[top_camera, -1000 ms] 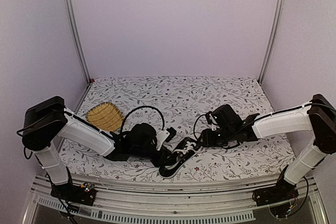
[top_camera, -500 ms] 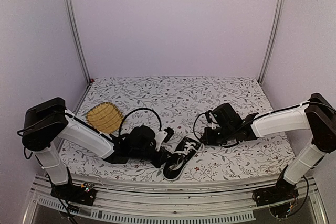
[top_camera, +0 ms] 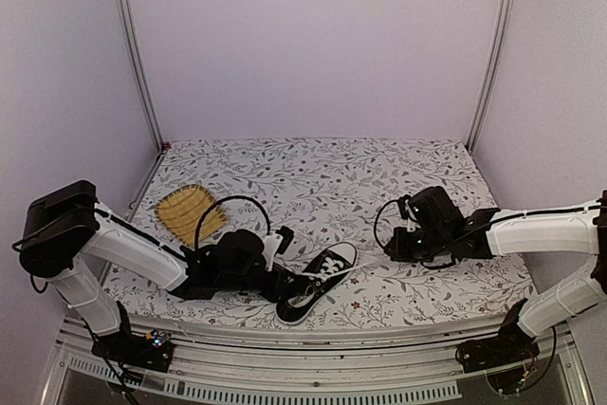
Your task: Tie the shoes
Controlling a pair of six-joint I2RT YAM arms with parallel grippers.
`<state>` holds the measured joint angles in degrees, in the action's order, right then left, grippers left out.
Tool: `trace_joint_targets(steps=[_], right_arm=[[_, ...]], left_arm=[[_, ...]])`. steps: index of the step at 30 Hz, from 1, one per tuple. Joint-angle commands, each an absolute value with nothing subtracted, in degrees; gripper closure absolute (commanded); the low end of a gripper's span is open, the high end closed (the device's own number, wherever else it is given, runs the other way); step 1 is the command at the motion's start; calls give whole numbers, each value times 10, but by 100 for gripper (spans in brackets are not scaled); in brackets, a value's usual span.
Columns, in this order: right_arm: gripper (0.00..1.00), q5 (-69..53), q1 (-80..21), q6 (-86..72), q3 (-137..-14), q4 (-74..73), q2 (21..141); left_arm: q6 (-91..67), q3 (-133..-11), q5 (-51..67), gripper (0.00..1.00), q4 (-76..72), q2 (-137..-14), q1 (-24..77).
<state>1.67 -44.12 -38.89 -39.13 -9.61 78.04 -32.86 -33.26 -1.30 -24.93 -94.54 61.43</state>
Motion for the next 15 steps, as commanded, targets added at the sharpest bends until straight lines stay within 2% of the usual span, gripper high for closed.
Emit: trace_joint_targets(steps=[1, 7, 15], right_arm=[[98, 43, -437, -429, -353, -113, 764], [98, 40, -437, -459, -316, -99, 766], [98, 30, -435, -437, -325, -77, 770]], left_arm=[[-338, -327, -5, 100, -285, -923, 605], [-369, -336, 56, 100, -308, -944, 630], [-395, -329, 48, 100, -326, -956, 665]])
